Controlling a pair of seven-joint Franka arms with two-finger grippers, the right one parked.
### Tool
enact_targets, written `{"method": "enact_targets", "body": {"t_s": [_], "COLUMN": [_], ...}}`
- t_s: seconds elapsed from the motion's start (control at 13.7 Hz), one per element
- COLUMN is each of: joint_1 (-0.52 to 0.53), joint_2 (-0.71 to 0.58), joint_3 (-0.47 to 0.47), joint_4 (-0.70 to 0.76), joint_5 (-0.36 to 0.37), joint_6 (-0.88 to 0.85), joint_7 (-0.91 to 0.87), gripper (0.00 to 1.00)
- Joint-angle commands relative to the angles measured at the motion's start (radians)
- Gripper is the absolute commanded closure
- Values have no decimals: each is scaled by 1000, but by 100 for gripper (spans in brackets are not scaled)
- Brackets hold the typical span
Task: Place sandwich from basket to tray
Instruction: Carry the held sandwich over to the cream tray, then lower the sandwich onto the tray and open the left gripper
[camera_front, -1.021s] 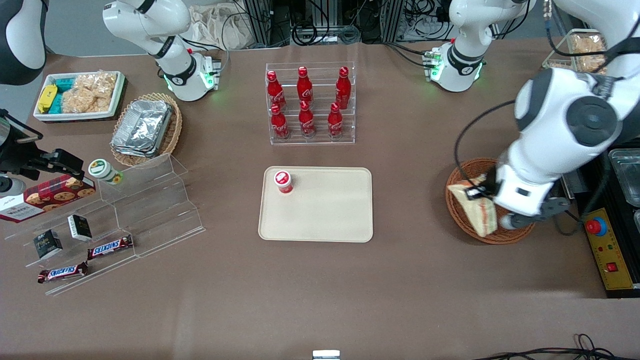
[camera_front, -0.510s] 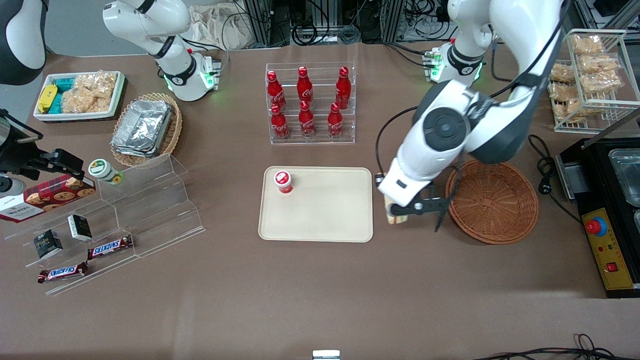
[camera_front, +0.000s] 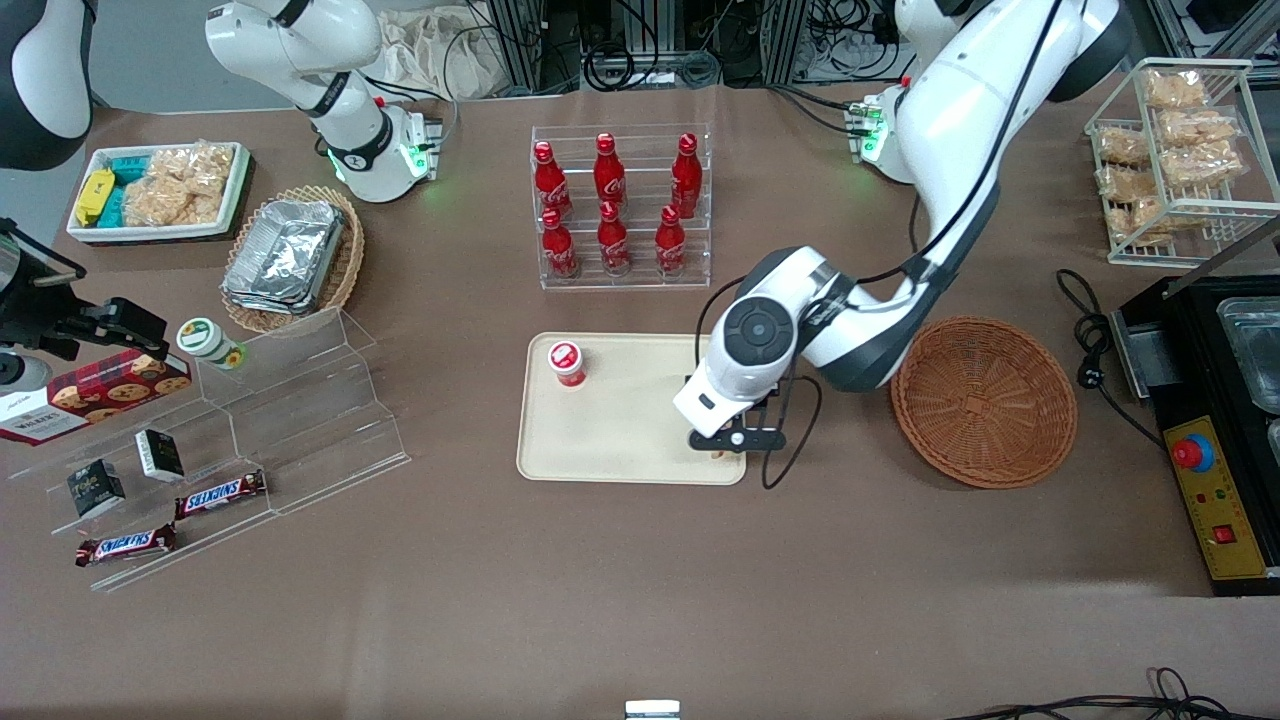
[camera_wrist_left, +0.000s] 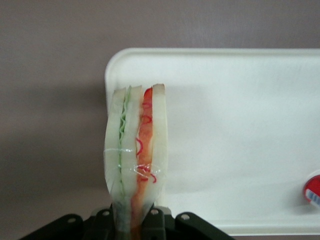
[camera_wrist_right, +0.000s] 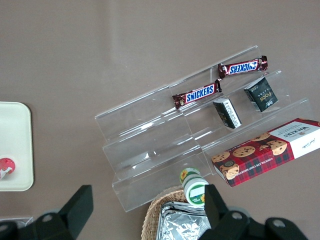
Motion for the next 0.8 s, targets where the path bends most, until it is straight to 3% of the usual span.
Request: {"method": "enact_targets", "body": {"t_s": [0.0,0.07,0.15,0.29,0.36,0.73], "joint_1": [-29,-29,-32,-33,-33,-19], "joint_2": [44,47,59,67,65,-5], "joint_3": [11,11,11,11,11,14], "joint_4": [43,43,46,46,49,55], "joint_5": [27,29,29,30,29,29], "joint_6": [-2,-2,-2,0,0,-42], "joint_7": [-16,-28,-31,-27,-28,-52], "gripper": [100,96,81,17,0,0]}}
